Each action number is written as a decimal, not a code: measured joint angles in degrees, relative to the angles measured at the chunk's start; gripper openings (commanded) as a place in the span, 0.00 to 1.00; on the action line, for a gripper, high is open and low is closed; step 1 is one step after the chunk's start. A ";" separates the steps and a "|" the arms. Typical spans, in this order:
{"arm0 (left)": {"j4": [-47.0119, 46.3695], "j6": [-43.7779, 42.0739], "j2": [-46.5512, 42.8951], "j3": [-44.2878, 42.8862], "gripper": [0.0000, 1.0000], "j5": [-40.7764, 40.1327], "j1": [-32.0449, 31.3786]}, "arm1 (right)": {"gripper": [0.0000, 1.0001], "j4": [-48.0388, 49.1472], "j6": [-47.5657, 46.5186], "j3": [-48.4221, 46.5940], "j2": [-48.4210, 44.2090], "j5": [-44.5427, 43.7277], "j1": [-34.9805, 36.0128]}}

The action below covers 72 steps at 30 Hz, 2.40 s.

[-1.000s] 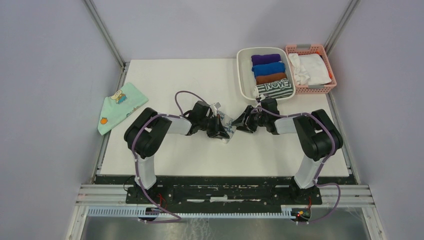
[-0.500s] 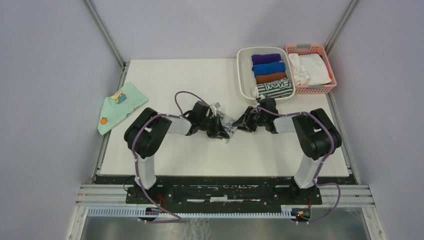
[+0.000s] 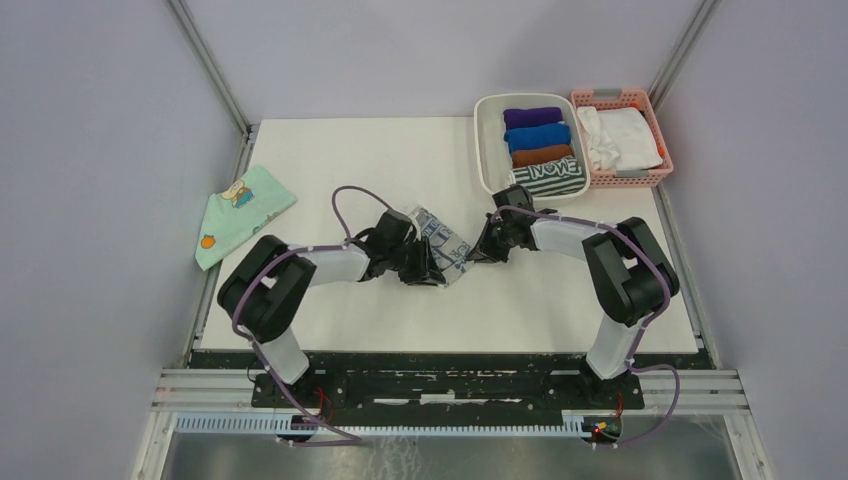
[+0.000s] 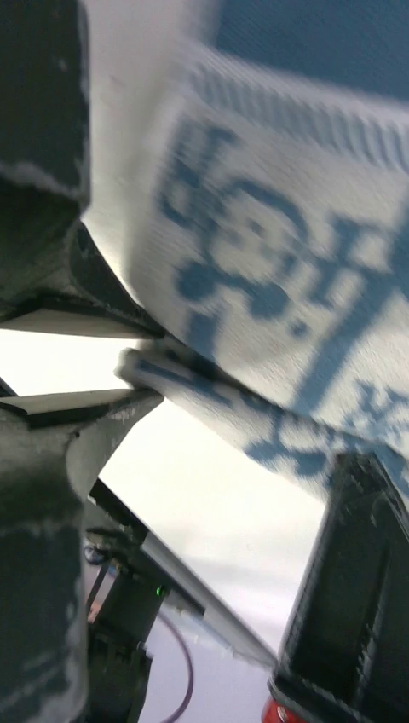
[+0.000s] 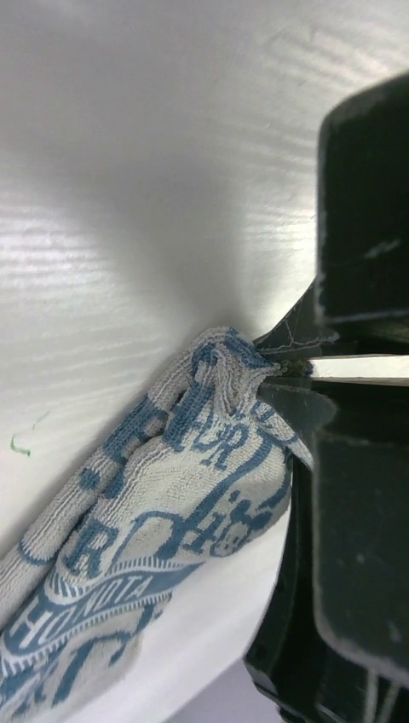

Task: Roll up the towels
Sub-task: Roll the towel at the center of the board.

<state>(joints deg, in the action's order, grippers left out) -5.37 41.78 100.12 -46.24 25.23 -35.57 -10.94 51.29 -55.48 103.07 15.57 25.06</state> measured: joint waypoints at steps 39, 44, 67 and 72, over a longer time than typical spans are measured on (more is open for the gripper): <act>11.58 -38.01 5.73 -15.04 0.59 -65.81 -36.11 | 0.12 -11.96 2.97 -4.42 0.57 -2.27 -0.07; 11.41 -38.73 7.74 -17.16 0.60 -65.92 -36.57 | 0.12 -11.82 3.10 -4.42 0.76 -1.62 -0.07; 15.28 -38.66 13.84 -21.66 0.59 -70.16 -34.93 | 0.12 -11.67 3.17 -4.39 1.03 -0.17 -0.46; 15.10 -37.86 13.62 -20.90 0.52 -69.48 -34.62 | 0.12 -11.65 3.15 -4.39 1.03 -0.13 -0.52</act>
<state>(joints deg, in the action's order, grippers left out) 9.74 3.92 113.73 -67.13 -44.25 -70.19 -22.59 54.43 -59.88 104.09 15.44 24.53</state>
